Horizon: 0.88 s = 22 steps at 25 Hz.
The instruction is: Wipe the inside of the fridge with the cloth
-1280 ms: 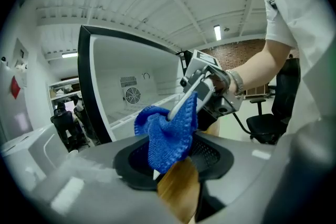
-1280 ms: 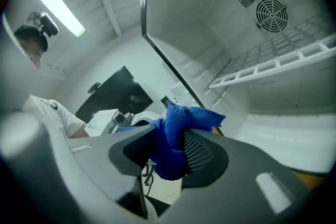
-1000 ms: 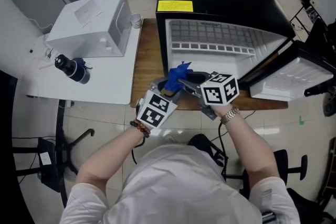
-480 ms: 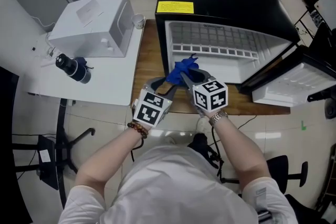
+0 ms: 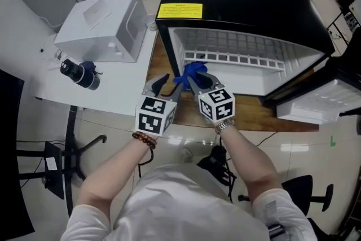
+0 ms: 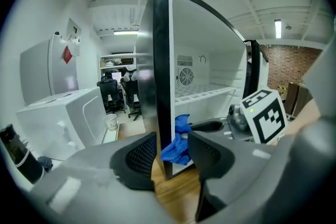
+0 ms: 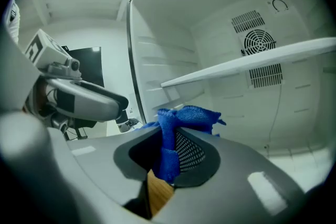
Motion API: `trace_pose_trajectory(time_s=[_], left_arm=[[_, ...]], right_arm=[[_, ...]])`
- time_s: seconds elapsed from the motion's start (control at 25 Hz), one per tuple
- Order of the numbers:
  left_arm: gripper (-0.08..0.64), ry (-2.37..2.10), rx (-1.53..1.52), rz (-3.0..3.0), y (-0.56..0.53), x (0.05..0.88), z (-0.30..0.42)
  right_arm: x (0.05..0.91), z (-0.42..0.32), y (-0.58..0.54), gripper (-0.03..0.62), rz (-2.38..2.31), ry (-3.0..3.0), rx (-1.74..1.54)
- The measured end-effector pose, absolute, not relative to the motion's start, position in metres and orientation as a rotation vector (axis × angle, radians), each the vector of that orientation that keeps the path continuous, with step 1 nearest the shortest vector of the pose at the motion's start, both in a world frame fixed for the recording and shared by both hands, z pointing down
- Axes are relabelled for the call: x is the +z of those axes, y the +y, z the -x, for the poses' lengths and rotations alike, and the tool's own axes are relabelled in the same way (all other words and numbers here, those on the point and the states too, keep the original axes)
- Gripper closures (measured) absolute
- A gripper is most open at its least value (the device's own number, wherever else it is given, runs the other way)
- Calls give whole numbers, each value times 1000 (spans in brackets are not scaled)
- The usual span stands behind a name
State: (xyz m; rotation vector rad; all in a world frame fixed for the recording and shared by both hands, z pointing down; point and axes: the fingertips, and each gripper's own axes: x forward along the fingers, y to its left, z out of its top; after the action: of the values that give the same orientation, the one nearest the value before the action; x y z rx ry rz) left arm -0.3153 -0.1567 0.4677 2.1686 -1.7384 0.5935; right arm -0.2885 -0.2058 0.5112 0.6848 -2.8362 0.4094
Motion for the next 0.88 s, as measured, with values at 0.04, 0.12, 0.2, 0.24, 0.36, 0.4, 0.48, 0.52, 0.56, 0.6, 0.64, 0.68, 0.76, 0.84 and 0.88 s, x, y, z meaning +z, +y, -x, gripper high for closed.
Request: trace_pose_trajectory(time_s=[0.04,0.12,0.2,0.24,0.36,0.4,0.48,0.52,0.56,0.6,0.64,0.68,0.76,0.84,0.88], left_arm=[[370,-1743,581,-2180,-160,464,314],[370,-1752,553,-2197,-164,458,313],[370,-1761,526,-2199,-167,455,313],[370,-1765,520,-2196,-168,454,313],[370,-1774,528,-2182,-170,458,315],[370,-1777,530,-2177,-171,459,316],[370,-1779,533,-2171,-174,461,315],[371,-1780,533,-2170,-175,461,314],[371,-1781,531,-2168,-176,460,314],[371,-1784,529,-2165,-178,460,313],[371,-1789,528,-2162,-179,460,314],[371,-1795,527,-2158,-180,460,314],[382,-1814,522,-2145,-183,460,315],[388,-1839,510,-2125,-187,458,316],[390,-1852,503,-2112,-189,457,317]], right_arm=[[512,290,-208,522,-687,-2845,406],[513,292,-212,523,-699,-2857,393],[515,293,-217,523,-719,-2865,369],[515,293,-219,524,-731,-2869,362],[516,294,-228,525,-766,-2874,355],[516,295,-231,525,-776,-2874,351],[518,296,-237,526,-790,-2874,342],[519,297,-241,526,-797,-2873,338],[520,298,-244,526,-804,-2872,334],[520,298,-247,526,-813,-2869,327],[521,299,-251,526,-823,-2866,317],[522,300,-255,526,-834,-2863,304],[523,302,-263,526,-863,-2856,273],[525,304,-271,526,-898,-2847,240],[527,305,-276,526,-917,-2841,223]])
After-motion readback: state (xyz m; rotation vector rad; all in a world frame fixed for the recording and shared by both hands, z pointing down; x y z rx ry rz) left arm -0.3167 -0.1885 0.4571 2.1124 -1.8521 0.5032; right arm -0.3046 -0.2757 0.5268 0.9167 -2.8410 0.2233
